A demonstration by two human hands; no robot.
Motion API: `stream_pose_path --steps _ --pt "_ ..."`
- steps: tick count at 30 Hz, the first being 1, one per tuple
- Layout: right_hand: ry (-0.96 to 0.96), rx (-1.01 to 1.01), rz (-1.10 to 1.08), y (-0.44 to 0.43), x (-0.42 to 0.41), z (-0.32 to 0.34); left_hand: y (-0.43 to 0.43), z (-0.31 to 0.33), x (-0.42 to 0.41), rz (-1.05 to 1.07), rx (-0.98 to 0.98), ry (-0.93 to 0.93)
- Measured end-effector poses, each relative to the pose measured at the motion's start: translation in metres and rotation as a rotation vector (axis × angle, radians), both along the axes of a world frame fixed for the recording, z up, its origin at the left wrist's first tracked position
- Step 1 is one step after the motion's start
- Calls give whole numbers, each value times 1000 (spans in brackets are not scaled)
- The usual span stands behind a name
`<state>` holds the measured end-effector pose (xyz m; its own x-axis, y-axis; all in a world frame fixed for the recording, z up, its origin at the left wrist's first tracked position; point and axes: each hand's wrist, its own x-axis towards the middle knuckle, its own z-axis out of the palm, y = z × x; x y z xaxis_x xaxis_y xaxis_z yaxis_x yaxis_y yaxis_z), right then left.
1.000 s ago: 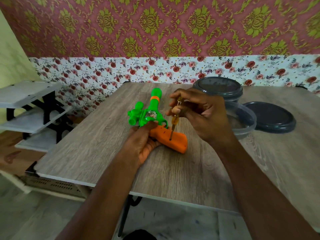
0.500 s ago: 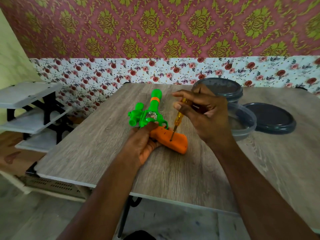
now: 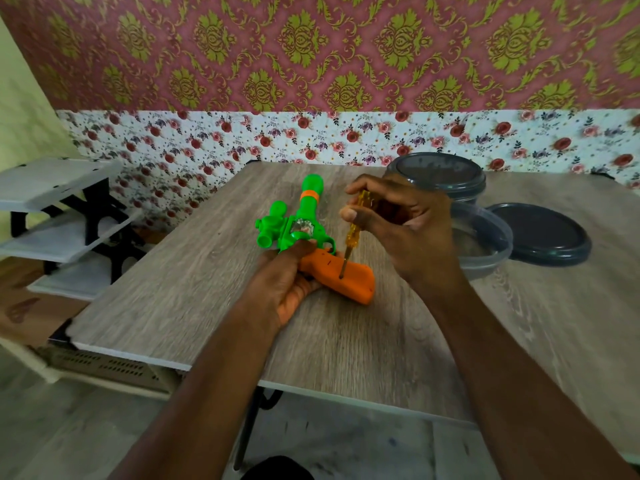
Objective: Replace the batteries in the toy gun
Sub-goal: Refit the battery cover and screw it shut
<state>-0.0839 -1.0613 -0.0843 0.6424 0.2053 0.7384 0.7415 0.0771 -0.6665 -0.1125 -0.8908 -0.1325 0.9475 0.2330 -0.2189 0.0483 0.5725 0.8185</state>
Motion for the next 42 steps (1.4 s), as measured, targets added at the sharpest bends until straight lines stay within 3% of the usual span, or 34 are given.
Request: stream_pose_path --steps 6,14,21,29,31,35,42 --pt "50 61 197 -2 -3 2 -1 2 -2 -2 -11 2" --pt "-53 48 11 4 -1 1 0 -1 0 -7 -15 -14" --pt "51 51 185 3 -4 0 0 -2 1 22 8 3" --pt "-47 7 -35 2 0 0 3 -5 3 3 -28 -11" --pt "-52 11 46 -1 0 -1 3 -5 4 4 -25 -11" --pt "122 58 249 -1 -6 1 4 -4 2 -19 -25 -12" --pt "54 61 108 2 -4 0 3 -5 4 -36 -49 -24"
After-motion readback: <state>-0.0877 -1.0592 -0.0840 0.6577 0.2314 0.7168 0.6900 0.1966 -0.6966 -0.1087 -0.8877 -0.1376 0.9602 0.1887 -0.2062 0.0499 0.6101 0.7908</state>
